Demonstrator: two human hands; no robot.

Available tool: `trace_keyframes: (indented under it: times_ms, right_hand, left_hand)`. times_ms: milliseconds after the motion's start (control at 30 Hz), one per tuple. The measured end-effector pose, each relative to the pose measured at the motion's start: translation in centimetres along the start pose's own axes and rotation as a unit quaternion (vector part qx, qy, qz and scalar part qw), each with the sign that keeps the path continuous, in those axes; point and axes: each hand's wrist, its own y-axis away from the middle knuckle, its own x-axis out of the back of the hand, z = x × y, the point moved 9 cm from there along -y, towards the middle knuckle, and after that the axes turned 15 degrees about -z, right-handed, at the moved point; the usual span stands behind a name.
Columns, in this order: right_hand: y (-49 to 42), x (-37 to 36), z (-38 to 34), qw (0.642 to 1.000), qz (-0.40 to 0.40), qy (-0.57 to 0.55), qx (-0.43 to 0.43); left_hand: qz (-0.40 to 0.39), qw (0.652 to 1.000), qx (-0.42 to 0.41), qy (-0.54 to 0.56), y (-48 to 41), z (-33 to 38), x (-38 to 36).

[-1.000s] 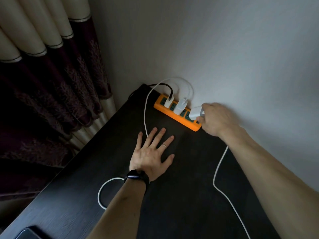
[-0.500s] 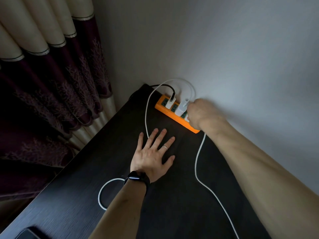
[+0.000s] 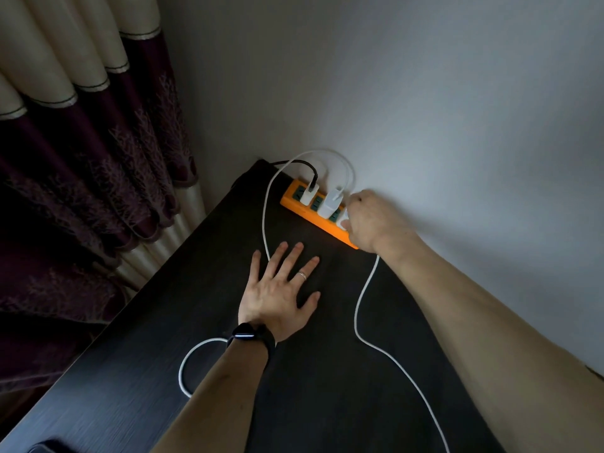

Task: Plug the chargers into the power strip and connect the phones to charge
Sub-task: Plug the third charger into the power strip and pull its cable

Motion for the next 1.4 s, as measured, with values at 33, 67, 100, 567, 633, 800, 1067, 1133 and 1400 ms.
trace_keyframes:
  times_ms: [33,67,100,567,633,800,1067,1133,1400]
  right_hand:
    - [0.3,-0.1,0.4,0.999,0.002,-0.054,0.005]
    - [0.9,-0.1,0.9,0.991,0.003,-0.134,0.015]
    - [1.9,-0.3,1.5,0.971,0.002,-0.238,0.026]
    - [41.5,-33.0,0.2,0.664,-0.085,-0.71,-0.22]
    - [45.8,-36.9,-2.3,0.633,-0.112,-0.725,-0.249]
    - [52.7,-41.5,-6.1,0.597,-0.137,-0.752,-0.244]
    - [60.2,-48.0,1.5,0.6,-0.05,-0.707,-0.37]
    - [61.8,-48.7,4.6,0.632,-0.021,-0.659,-0.408]
    - [63.6,-53.8,9.7,0.74,-0.083,-0.523,-0.415]
  left_hand:
    - [-0.005,1.0,-0.001,-0.002,0.0,0.1,-0.2]
    - [-0.008,1.0,-0.001,-0.007,0.0,0.1,-0.3]
    - [-0.01,1.0,-0.003,-0.009,-0.2,0.1,-0.3]
    - [0.051,0.993,-0.107,0.0,21.7,6.8,-2.0]
    - [0.003,0.995,-0.093,0.017,26.0,7.7,-4.9]
    - [-0.127,0.992,0.009,-0.024,33.5,7.7,-11.9]
    - [-0.213,0.96,0.156,-0.089,38.6,5.3,-18.0]
    - [-0.204,0.96,0.166,-0.098,39.0,5.1,-18.3]
    - [-0.162,0.971,0.154,-0.081,40.2,5.9,-19.6]
